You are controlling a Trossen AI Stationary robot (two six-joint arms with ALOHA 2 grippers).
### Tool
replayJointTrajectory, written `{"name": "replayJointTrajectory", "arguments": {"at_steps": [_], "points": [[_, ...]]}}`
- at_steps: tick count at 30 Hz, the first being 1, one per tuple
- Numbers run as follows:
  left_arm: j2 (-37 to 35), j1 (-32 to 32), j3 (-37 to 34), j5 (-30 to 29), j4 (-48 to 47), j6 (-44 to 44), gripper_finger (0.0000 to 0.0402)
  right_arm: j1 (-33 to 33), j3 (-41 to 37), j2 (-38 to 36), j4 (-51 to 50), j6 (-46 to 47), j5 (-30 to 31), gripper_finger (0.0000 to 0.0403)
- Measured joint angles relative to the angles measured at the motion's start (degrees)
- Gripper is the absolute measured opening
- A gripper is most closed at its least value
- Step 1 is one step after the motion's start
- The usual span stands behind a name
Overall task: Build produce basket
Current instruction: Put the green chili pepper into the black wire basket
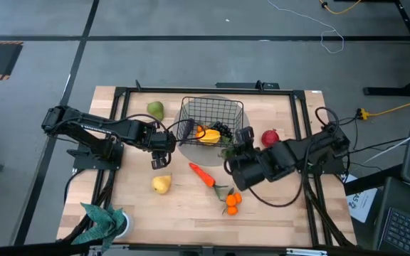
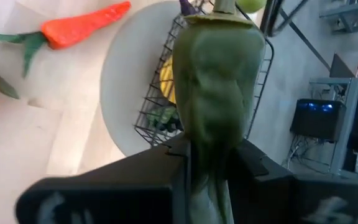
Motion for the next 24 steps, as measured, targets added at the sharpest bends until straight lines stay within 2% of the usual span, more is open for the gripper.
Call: {"name": "replayJointTrajectory", "arguments": {"at_steps": [7, 12, 15, 20, 24], "points": [[0.0, 0.0, 0.0, 0.0, 0.0, 0.0, 0.0154, -4.6, 0.0, 0.0, 0.0, -1.3, -0.1, 0.0048], [0.0, 0.0, 0.0, 0.0, 0.0, 0.0, 0.0154, -6.9, 0.0, 0.0, 0.2, -1.4, -2.5, 0.0048], [0.0, 0.0, 0.0, 0.0, 0.0, 0.0, 0.0154, -8.2, 0.0, 0.0, 2.2, -4.4, -5.9, 0.0048], [0.0, 0.0, 0.0, 0.0, 0.0, 0.0, 0.0154, -11.5, 0.0, 0.0, 11.1, -14.2, -16.6, 0.0048], [0.0, 0.0, 0.0, 0.0, 0.0, 0.0, 0.0154, -15.2, 0.0, 0.0, 14.9, -18.4, -19.0, 0.0048]]}}
